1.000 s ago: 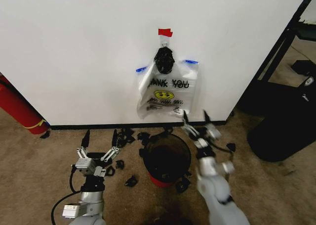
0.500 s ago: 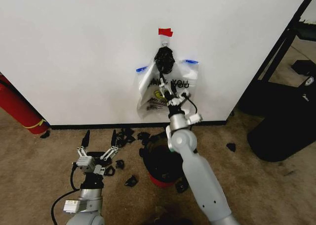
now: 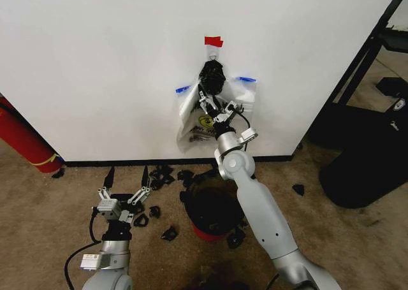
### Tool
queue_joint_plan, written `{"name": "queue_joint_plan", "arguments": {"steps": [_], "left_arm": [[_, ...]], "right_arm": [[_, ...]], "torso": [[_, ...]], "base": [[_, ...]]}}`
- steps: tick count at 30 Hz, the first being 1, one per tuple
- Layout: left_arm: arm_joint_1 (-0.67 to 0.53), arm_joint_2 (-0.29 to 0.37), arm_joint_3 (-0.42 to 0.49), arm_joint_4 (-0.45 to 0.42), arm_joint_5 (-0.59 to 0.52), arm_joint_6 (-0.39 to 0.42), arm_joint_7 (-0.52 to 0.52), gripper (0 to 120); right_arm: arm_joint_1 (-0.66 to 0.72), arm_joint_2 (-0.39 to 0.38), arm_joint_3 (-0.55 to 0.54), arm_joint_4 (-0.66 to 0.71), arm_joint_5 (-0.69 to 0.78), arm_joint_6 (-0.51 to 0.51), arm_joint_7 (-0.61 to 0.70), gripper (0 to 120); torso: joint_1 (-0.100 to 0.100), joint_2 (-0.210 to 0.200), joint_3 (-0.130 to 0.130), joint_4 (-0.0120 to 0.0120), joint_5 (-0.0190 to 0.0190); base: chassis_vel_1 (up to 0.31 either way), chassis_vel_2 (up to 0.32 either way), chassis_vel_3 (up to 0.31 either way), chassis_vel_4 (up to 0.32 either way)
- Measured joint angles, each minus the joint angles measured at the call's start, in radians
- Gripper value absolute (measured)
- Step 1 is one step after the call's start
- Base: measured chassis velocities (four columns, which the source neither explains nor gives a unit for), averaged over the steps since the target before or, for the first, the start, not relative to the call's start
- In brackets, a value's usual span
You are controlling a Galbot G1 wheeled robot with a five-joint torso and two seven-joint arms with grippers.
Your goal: Pick up the garbage bag from the wall and place it over the trash bin.
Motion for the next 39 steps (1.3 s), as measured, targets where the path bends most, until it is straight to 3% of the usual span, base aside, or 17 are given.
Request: {"name": "queue_joint_plan", "arguments": {"steps": [9, 13, 23, 26, 39], "left_arm": [[-0.006, 0.01, 0.002, 0.007, -0.005, 0.0, 0.0, 100], [-0.007, 0.015, 0.005, 0.01, -0.006, 0.0, 0.0, 100], [-0.011, 0.019, 0.008, 0.018, -0.01, 0.0, 0.001, 100], [-0.012, 0.018, 0.01, 0.02, -0.01, -0.001, 0.001, 100], [-0.01, 0.013, 0.014, 0.023, -0.008, -0.003, 0.002, 100]], "right_arm": [[-0.002, -0.003, 0.016, 0.009, -0.009, 0.002, -0.007, 70], [-0.005, -0.004, 0.028, 0.014, -0.015, 0.002, -0.011, 51], [-0.009, -0.004, 0.044, 0.017, -0.026, 0.002, -0.013, 19], [-0.009, -0.005, 0.046, 0.017, -0.029, 0.002, -0.013, 4], [-0.09, -0.031, 0.045, 0.075, -0.054, 0.003, -0.02, 0]], "torso": [[0.0, 0.0, 0.0, 0.0, 0.0], [0.0, 0.0, 0.0, 0.0, 0.0], [0.0, 0.0, 0.0, 0.0, 0.0], [0.0, 0.0, 0.0, 0.0, 0.0], [0.0, 0.0, 0.0, 0.0001, 0.0001]], "base": [[0.0, 0.0, 0.0, 0.0], [0.0, 0.0, 0.0, 0.0], [0.0, 0.0, 0.0, 0.0], [0.0, 0.0, 0.0, 0.0], [0.0, 0.0, 0.0, 0.0]]}}
